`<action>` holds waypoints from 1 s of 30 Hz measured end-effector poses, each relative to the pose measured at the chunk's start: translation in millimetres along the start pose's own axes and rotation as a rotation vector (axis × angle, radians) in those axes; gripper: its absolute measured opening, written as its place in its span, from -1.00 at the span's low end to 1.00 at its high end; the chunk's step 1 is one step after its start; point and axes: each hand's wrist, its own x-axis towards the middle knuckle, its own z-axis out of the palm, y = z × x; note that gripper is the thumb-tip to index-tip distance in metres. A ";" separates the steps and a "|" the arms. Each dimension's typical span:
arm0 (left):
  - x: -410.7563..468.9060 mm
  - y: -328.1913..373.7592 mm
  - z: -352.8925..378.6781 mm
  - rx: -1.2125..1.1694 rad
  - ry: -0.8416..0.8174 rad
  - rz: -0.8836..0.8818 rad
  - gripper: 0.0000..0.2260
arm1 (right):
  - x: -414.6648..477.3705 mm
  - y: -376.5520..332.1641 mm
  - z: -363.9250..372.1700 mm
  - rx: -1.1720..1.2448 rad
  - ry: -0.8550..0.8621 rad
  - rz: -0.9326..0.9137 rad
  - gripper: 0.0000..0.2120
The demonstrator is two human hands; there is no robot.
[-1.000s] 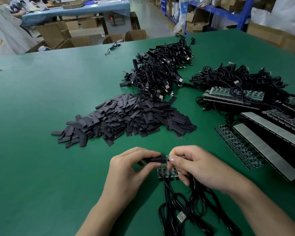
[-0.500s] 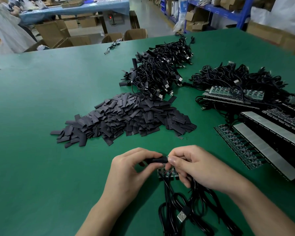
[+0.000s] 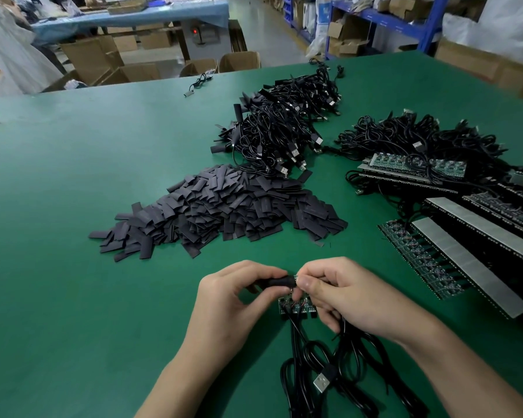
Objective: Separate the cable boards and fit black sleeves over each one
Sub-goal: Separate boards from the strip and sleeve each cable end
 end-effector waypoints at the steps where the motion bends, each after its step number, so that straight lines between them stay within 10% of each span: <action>1: -0.2 0.1 0.3 0.016 0.005 0.013 -0.85 | 0.1 0.0 0.4 -0.006 0.002 0.006 -0.72; 30: -0.2 3.1 -0.7 0.070 0.012 0.088 -0.83 | -5.3 -6.9 0.2 -0.068 -0.005 -0.003 -0.76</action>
